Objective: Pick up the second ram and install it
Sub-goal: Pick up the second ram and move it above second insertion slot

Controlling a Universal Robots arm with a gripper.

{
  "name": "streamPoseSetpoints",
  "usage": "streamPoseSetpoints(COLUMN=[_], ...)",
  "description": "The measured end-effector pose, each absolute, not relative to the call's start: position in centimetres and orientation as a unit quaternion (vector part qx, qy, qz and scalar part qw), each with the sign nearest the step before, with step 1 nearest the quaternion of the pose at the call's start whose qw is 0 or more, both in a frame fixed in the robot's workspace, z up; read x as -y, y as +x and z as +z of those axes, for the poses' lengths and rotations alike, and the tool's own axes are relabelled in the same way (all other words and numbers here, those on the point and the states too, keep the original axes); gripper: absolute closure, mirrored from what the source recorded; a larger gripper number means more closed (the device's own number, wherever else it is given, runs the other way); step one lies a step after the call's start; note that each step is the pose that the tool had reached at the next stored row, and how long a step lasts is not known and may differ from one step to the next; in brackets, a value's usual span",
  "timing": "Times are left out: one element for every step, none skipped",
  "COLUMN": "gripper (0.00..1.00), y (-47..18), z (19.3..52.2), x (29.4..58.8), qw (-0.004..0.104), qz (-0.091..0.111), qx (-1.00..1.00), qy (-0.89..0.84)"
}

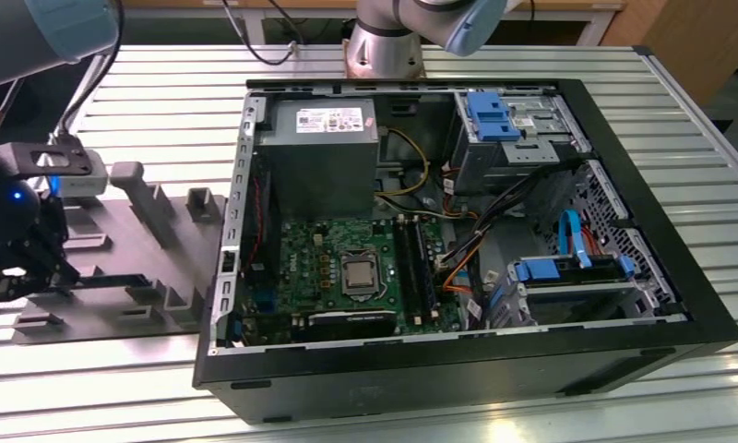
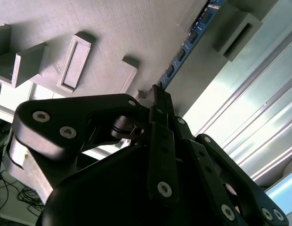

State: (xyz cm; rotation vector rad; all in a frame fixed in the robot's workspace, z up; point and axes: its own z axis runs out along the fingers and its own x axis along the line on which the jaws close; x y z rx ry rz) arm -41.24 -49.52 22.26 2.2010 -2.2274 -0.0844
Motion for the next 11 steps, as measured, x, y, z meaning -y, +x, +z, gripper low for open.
streamPoseSetpoints(gripper=[0.89,0.89,0.89,0.89,0.89,0.89,0.89,0.89,0.89,0.89,0.89], y=[-41.2,-41.2,-41.2,-41.2,-41.2,-41.2,-41.2,-41.2,-41.2,-41.2,-41.2], z=[22.3,22.4,22.5,22.6,22.7,22.8,23.0,23.1,23.2,23.3,23.4], x=[49.5,49.5,49.5,49.5,49.5,49.5,49.5,49.5,49.5,49.5,49.5], qw=[0.005,0.005,0.004,0.004,0.005,0.004,0.004,0.005,0.004,0.005,0.005], qz=[-0.027,-0.027,-0.027,-0.027,-0.027,-0.027,-0.027,-0.027,-0.027,-0.027,-0.027], qx=[0.711,0.711,0.711,0.711,0.711,0.711,0.711,0.711,0.711,0.711,0.711], qy=[0.703,0.703,0.703,0.703,0.703,0.703,0.703,0.703,0.703,0.703,0.703])
